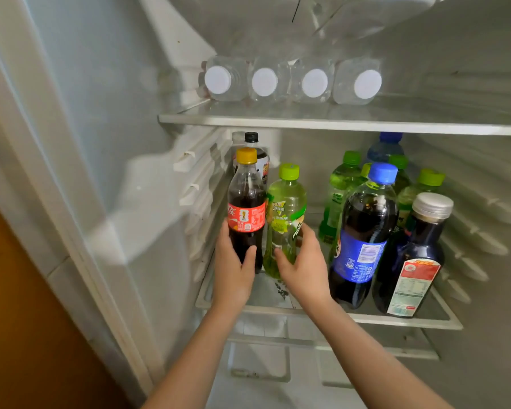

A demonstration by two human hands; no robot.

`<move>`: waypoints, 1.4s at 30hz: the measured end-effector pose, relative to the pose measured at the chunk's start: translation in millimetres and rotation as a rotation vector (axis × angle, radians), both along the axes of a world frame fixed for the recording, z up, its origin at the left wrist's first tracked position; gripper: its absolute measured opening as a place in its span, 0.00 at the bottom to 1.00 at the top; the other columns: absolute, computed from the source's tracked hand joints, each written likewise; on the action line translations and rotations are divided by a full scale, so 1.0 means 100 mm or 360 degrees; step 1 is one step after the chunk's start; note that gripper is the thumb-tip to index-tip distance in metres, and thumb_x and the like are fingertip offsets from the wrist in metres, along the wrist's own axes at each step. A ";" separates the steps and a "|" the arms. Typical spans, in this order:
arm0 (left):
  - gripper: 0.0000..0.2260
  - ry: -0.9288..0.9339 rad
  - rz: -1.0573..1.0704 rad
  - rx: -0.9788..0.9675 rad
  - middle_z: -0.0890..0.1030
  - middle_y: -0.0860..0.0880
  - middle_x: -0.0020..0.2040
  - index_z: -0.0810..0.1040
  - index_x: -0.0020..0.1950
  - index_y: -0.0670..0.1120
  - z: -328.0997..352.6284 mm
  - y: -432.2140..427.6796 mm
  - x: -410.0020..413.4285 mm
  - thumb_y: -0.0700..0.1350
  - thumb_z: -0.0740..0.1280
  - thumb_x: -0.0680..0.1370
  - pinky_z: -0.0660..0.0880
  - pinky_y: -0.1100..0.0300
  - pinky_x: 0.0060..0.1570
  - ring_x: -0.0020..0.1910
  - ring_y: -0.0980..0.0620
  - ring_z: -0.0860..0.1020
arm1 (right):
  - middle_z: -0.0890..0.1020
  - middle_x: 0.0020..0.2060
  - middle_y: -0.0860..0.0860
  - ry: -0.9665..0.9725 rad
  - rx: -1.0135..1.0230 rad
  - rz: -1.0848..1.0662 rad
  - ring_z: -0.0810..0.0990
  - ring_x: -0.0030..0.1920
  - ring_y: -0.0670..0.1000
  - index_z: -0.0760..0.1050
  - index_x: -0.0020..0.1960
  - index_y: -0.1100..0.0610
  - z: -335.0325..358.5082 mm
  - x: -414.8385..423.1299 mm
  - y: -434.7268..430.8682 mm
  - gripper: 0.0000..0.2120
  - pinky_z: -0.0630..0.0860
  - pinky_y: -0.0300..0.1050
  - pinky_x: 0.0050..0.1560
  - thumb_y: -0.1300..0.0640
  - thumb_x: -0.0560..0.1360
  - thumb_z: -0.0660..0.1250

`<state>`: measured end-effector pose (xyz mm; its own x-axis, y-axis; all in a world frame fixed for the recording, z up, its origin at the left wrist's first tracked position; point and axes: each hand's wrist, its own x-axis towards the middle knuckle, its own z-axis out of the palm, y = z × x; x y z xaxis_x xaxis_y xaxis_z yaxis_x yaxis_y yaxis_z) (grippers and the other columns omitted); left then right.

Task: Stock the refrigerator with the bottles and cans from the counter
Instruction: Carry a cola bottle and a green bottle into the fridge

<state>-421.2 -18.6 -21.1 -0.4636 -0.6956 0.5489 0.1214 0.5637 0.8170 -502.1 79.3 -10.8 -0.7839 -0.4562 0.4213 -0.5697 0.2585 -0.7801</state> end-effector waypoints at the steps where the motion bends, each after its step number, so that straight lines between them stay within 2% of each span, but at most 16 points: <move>1: 0.30 0.0013 -0.0014 -0.0022 0.67 0.56 0.66 0.60 0.73 0.47 0.02 -0.02 -0.05 0.34 0.66 0.75 0.58 0.80 0.60 0.63 0.66 0.65 | 0.75 0.62 0.53 -0.0024 0.0002 -0.0015 0.74 0.62 0.53 0.63 0.70 0.57 0.02 -0.03 -0.04 0.29 0.71 0.46 0.59 0.58 0.72 0.70; 4: 0.28 0.0024 -0.0048 -0.0028 0.69 0.55 0.64 0.62 0.71 0.50 0.10 -0.10 -0.19 0.32 0.65 0.75 0.60 0.80 0.59 0.60 0.70 0.67 | 0.76 0.61 0.56 -0.0109 -0.0001 -0.0054 0.74 0.62 0.55 0.63 0.70 0.58 0.06 -0.14 -0.16 0.28 0.71 0.46 0.58 0.59 0.73 0.69; 5: 0.27 0.0016 -0.0058 -0.0018 0.70 0.54 0.64 0.63 0.70 0.50 0.12 -0.13 -0.24 0.33 0.64 0.74 0.61 0.78 0.60 0.61 0.67 0.67 | 0.76 0.61 0.56 -0.0131 -0.0004 -0.0068 0.75 0.61 0.56 0.63 0.70 0.58 0.08 -0.17 -0.20 0.28 0.71 0.47 0.58 0.59 0.73 0.69; 9: 0.28 -0.0019 -0.0029 -0.0054 0.71 0.44 0.67 0.62 0.73 0.41 0.09 -0.29 -0.43 0.34 0.66 0.74 0.65 0.59 0.67 0.66 0.50 0.69 | 0.77 0.60 0.55 -0.0199 0.0000 -0.0100 0.76 0.60 0.57 0.64 0.67 0.57 0.10 -0.28 -0.35 0.24 0.73 0.50 0.58 0.60 0.74 0.67; 11: 0.28 0.0002 -0.0003 -0.0069 0.72 0.44 0.67 0.63 0.73 0.40 0.08 -0.32 -0.49 0.34 0.66 0.74 0.65 0.60 0.66 0.66 0.50 0.70 | 0.77 0.60 0.55 -0.0238 0.0003 -0.0099 0.76 0.60 0.57 0.63 0.68 0.57 0.12 -0.33 -0.41 0.24 0.73 0.52 0.58 0.61 0.74 0.66; 14: 0.29 0.0038 0.0024 -0.0046 0.72 0.46 0.67 0.63 0.73 0.42 0.05 -0.37 -0.56 0.34 0.67 0.74 0.63 0.67 0.65 0.65 0.54 0.69 | 0.78 0.59 0.54 -0.0234 0.0007 -0.0108 0.77 0.58 0.57 0.62 0.68 0.56 0.14 -0.39 -0.48 0.23 0.74 0.51 0.57 0.60 0.75 0.65; 19: 0.30 0.0044 0.0055 -0.0010 0.71 0.46 0.68 0.62 0.74 0.43 0.02 -0.45 -0.62 0.36 0.67 0.74 0.67 0.54 0.68 0.66 0.51 0.70 | 0.78 0.58 0.55 -0.0188 0.0012 -0.0139 0.77 0.57 0.57 0.64 0.66 0.55 0.13 -0.46 -0.58 0.20 0.75 0.52 0.56 0.60 0.76 0.64; 26: 0.30 0.0053 0.0053 0.0074 0.72 0.46 0.68 0.62 0.74 0.45 0.00 -0.51 -0.67 0.36 0.69 0.74 0.68 0.47 0.68 0.67 0.50 0.70 | 0.77 0.58 0.53 -0.0150 -0.0006 -0.0140 0.78 0.56 0.55 0.63 0.67 0.54 0.09 -0.50 -0.62 0.21 0.73 0.45 0.50 0.59 0.76 0.65; 30: 0.29 0.0053 0.0029 0.0098 0.71 0.45 0.68 0.63 0.73 0.42 0.03 -0.48 -0.65 0.36 0.69 0.74 0.67 0.46 0.68 0.68 0.48 0.69 | 0.76 0.62 0.52 -0.0287 0.0008 -0.0022 0.76 0.59 0.55 0.59 0.71 0.53 0.12 -0.52 -0.57 0.27 0.74 0.49 0.57 0.61 0.76 0.64; 32: 0.29 0.0009 0.0058 0.0081 0.68 0.42 0.70 0.61 0.74 0.40 0.06 -0.45 -0.63 0.37 0.67 0.75 0.64 0.46 0.69 0.70 0.46 0.66 | 0.74 0.64 0.54 -0.0360 0.0022 -0.0023 0.75 0.62 0.56 0.57 0.73 0.55 0.14 -0.50 -0.54 0.27 0.73 0.51 0.60 0.61 0.77 0.63; 35: 0.28 -0.0032 0.0134 0.0099 0.64 0.42 0.73 0.58 0.75 0.40 0.15 -0.34 -0.56 0.39 0.64 0.78 0.59 0.50 0.73 0.73 0.46 0.61 | 0.74 0.64 0.55 -0.0372 -0.0060 -0.0026 0.73 0.63 0.55 0.60 0.72 0.59 0.16 -0.38 -0.45 0.25 0.68 0.41 0.57 0.63 0.76 0.62; 37: 0.25 -0.0002 0.0184 0.0057 0.65 0.42 0.72 0.61 0.74 0.40 0.21 -0.23 -0.46 0.39 0.63 0.78 0.58 0.58 0.72 0.72 0.47 0.62 | 0.74 0.61 0.52 -0.0329 -0.0116 -0.0013 0.72 0.61 0.49 0.64 0.70 0.58 0.18 -0.24 -0.33 0.23 0.63 0.33 0.54 0.62 0.76 0.63; 39: 0.20 0.0127 0.0186 -0.0048 0.69 0.41 0.68 0.67 0.69 0.38 0.24 -0.11 -0.34 0.39 0.63 0.78 0.60 0.61 0.69 0.69 0.45 0.66 | 0.72 0.62 0.51 -0.0245 -0.0174 0.0016 0.70 0.62 0.46 0.65 0.70 0.59 0.19 -0.09 -0.16 0.23 0.61 0.30 0.57 0.63 0.76 0.65; 42: 0.15 0.0301 0.0097 -0.0069 0.71 0.45 0.63 0.72 0.63 0.39 0.23 0.07 -0.15 0.41 0.62 0.77 0.67 0.46 0.66 0.65 0.46 0.69 | 0.73 0.63 0.50 -0.0050 -0.0236 0.0120 0.70 0.63 0.44 0.68 0.67 0.59 0.17 0.19 0.20 0.21 0.66 0.34 0.63 0.64 0.75 0.65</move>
<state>-435.8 -11.6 1.7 -0.3075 -0.6927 0.6524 0.2351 0.6091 0.7575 -482.6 98.8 5.9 -0.7636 -0.4487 0.4643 -0.5579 0.0966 -0.8242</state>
